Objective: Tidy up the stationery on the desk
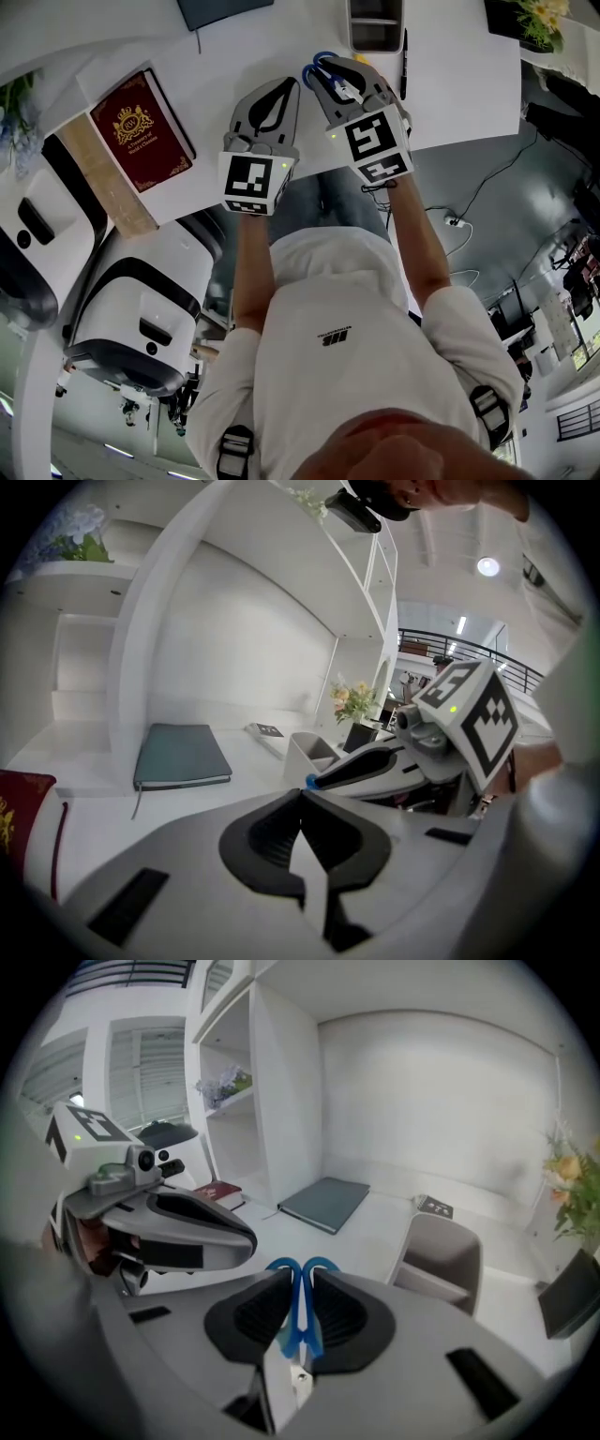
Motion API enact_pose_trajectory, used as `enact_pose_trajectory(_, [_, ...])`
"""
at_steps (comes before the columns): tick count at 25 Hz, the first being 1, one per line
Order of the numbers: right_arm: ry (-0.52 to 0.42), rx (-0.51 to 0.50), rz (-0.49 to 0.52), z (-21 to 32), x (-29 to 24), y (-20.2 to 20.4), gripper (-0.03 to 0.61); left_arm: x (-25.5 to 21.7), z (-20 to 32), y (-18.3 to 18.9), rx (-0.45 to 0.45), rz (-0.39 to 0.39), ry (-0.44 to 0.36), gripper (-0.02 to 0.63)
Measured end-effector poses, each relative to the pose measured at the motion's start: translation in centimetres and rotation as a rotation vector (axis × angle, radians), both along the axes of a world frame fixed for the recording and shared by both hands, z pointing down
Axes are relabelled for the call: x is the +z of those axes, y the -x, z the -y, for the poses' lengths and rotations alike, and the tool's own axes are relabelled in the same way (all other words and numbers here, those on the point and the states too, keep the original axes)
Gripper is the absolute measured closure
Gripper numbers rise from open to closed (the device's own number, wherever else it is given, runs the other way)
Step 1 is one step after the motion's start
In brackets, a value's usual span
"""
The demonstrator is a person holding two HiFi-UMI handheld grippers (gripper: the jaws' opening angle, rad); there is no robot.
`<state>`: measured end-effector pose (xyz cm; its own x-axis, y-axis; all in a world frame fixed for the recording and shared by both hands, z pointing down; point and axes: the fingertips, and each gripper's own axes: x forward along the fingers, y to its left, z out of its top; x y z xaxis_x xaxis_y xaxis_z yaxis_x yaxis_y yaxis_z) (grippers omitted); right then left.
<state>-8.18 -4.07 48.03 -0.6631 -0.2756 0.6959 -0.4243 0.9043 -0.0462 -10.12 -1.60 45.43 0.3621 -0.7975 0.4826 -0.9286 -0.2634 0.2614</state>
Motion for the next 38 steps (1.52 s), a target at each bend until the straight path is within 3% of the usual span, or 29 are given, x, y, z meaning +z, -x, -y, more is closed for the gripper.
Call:
enact_pose_trajectory(11, [-0.090,0.207,0.200,3.6,-8.7,-3.4,0.523,-3.9,2.2,-1.4,0.055,0.021,-0.055,0.614])
enact_pose_trajectory(17, [-0.171,0.231,0.250,5.8,-11.7,-4.1,0.523,-5.6,3.7,-3.1,0.107,0.009,-0.088,0.614])
enact_pose_trajectory(32, [-0.280,0.319,0.393,10.3,-14.1,-4.3,0.523,-7.4,7.0,-4.3,0.138,0.016,-0.144,0.614])
enact_pose_trajectory(38, [-0.267,0.332,0.376,10.9,-11.7,-4.3,0.523,-6.7,7.6,-4.0,0.128,0.007,-0.137,0.614])
